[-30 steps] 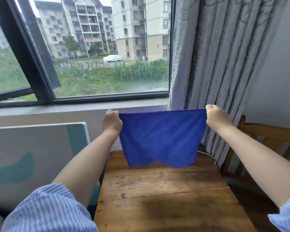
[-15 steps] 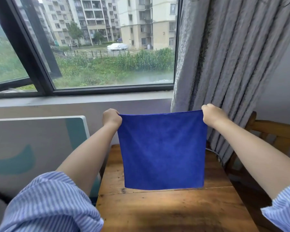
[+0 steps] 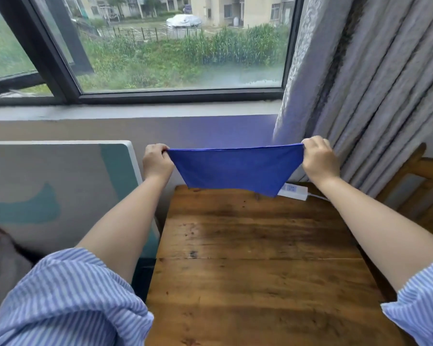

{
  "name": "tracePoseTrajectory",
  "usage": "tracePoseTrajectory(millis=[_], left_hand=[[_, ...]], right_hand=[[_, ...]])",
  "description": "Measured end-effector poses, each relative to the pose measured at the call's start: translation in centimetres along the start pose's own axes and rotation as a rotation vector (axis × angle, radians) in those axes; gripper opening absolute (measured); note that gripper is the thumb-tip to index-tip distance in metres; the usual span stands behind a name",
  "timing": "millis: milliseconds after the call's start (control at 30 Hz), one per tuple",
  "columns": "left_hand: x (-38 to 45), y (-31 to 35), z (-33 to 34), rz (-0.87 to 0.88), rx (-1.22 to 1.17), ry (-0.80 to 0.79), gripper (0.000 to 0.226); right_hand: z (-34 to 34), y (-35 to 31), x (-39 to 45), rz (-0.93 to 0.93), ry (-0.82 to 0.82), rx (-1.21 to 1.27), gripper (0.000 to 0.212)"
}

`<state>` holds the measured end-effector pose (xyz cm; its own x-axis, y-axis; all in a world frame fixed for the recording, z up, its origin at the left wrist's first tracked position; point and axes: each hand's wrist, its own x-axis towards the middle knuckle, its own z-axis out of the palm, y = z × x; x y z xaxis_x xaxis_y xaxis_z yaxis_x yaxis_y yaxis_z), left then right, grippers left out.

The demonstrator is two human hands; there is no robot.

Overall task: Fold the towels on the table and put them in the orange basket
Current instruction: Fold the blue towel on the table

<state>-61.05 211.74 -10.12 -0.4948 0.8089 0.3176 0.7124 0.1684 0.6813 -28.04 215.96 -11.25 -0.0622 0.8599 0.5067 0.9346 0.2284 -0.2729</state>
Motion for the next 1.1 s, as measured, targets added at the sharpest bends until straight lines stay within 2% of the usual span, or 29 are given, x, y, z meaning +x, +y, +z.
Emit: tracePoseTrajectory(millis=[100,167,267,433,533,600,700,767,867,967,1100], left_hand=[[-3.2,-4.0,1.0,0.03,0.098,-0.15,0.028],[-5.9,-7.2,1.8,0.075,0.208,-0.32,0.027],[-10.7,-11.8,3.1,0.138,0.391,-0.607,0.027],[-18.5,-16.6,4.8,0.278,0.777,-1.067,0.033],[-21.8,-18.3,5.5,0.352,0.916,-1.272,0.035],[-23.2,-19.2,5.7,0.397,0.963,-1.336,0.031],[-24.6,-20.2,6.0,0.463,0.983,-1.375,0.031],[-25.4,-20.7,6.2,0.49,0.979,-1.38,0.033],[-26.1,-20.8,6.6,0.505,1.003,-1.388,0.03],[-26.0,-20.3,7.2,0.484,1.042,-1.415,0.033],[-23.9,-19.0,9.3,0.382,0.974,-1.335,0.035]], right_hand=[[2.1,1.5,-5.1,-0.163,-0.048,-0.015,0.023],[3.5,2.9,-9.4,-0.275,-0.126,-0.056,0.022],[4.6,4.3,-15.8,-0.424,-0.378,-0.166,0.01],[7.1,6.0,-25.5,-0.53,-0.717,-0.244,0.036],[7.8,6.3,-29.3,-0.575,-0.885,-0.299,0.035],[8.1,6.4,-30.8,-0.567,-0.958,-0.329,0.034],[8.5,5.8,-31.9,-0.596,-0.981,-0.348,0.035],[9.2,5.6,-32.6,-0.573,-1.082,-0.384,0.024],[10.1,5.8,-33.2,-0.517,-1.226,-0.445,0.031],[10.5,4.8,-31.7,-0.475,-1.213,-0.437,0.046],[12.3,2.7,-28.3,-0.551,-0.887,-0.271,0.032]])
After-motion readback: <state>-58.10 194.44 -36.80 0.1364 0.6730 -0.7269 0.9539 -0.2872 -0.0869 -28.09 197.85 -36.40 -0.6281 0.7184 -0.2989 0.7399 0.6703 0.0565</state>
